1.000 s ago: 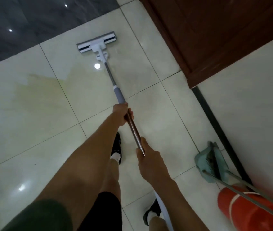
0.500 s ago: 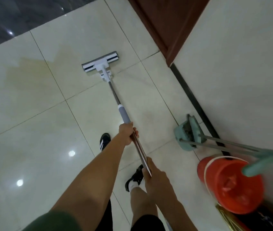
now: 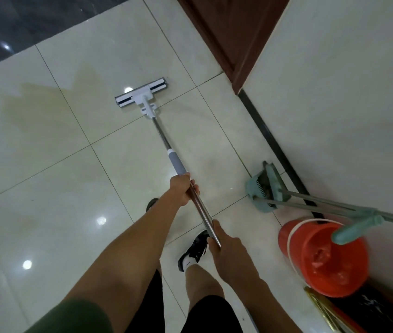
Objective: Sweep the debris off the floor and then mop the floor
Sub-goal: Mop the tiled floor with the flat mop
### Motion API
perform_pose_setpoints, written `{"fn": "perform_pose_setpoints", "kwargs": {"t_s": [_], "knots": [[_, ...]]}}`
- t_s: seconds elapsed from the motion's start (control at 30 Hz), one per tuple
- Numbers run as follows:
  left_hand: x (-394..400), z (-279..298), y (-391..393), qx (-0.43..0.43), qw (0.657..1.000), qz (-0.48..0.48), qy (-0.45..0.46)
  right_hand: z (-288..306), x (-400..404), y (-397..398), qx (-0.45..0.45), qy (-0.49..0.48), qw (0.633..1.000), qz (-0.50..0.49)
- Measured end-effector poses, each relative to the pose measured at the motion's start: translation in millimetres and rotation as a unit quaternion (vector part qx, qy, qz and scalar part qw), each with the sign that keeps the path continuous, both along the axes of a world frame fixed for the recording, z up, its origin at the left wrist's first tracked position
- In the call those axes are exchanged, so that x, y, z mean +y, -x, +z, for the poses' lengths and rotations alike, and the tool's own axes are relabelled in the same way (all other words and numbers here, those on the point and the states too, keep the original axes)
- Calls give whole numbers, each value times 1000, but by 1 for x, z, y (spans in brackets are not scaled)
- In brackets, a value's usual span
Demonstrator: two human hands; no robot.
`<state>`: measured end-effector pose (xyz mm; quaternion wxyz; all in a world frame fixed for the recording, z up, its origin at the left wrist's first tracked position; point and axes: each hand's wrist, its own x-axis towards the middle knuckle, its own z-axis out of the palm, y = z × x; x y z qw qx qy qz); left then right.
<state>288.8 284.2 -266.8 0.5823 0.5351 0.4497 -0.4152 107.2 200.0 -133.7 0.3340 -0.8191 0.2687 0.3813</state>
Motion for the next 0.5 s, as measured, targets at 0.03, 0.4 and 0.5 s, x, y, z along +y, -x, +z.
{"fn": "perform_pose_setpoints", "kwargs": {"t_s": [0.03,0.4,0.5], "knots": [[-1,-1,-7,-1,1000,6,5,-1,-2,-7,-1,2,1000,0],[57,-27,-231,-15,999,41,9,-23,42,-232,-55,-17,998,6],[82,-37,-306,-25,998,50,13,-32,61,-308,-47,-26,998,14]]}}
